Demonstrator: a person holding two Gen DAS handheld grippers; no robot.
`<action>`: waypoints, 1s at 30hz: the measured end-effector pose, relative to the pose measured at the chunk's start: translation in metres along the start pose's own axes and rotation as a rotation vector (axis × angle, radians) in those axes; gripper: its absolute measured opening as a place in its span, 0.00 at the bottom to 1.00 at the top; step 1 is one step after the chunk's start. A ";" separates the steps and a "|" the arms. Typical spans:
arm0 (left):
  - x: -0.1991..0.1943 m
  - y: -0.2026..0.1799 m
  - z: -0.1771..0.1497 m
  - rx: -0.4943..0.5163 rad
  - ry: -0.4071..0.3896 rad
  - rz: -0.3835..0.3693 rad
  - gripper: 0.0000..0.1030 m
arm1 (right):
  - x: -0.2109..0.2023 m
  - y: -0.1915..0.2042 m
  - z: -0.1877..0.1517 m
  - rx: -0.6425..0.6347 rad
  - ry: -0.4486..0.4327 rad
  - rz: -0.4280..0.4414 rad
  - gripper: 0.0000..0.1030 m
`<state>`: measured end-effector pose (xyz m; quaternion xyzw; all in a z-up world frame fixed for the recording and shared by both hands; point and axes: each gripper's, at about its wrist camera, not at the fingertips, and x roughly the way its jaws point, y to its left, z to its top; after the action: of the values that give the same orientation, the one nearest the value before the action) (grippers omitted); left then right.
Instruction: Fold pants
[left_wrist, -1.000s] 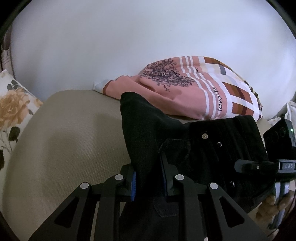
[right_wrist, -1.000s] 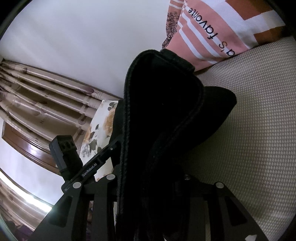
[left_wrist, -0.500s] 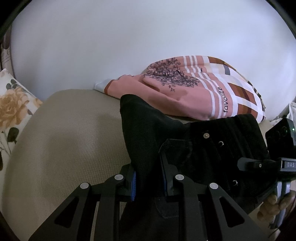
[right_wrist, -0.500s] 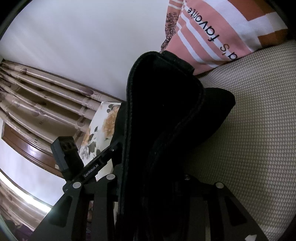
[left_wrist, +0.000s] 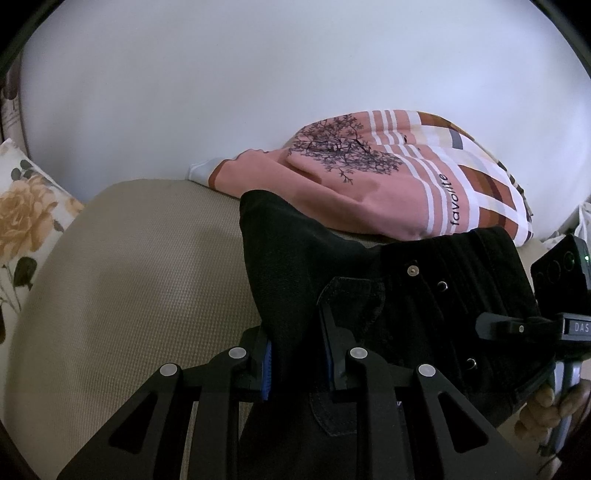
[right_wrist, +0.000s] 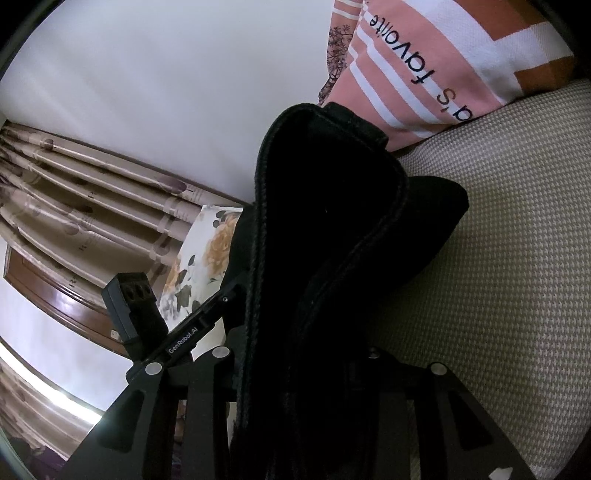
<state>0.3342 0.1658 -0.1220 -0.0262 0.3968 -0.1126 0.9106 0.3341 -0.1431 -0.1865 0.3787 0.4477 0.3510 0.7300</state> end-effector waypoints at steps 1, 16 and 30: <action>0.000 0.000 0.000 0.001 0.000 0.001 0.21 | 0.000 0.000 0.000 0.000 0.000 0.000 0.30; 0.007 0.005 -0.001 -0.002 0.001 0.004 0.21 | 0.004 -0.004 0.000 0.005 -0.015 0.001 0.30; 0.015 0.009 -0.005 0.006 -0.004 0.026 0.22 | 0.015 0.008 -0.004 -0.018 -0.017 -0.061 0.30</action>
<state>0.3419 0.1714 -0.1378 -0.0184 0.3949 -0.1019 0.9129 0.3339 -0.1253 -0.1866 0.3613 0.4498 0.3295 0.7474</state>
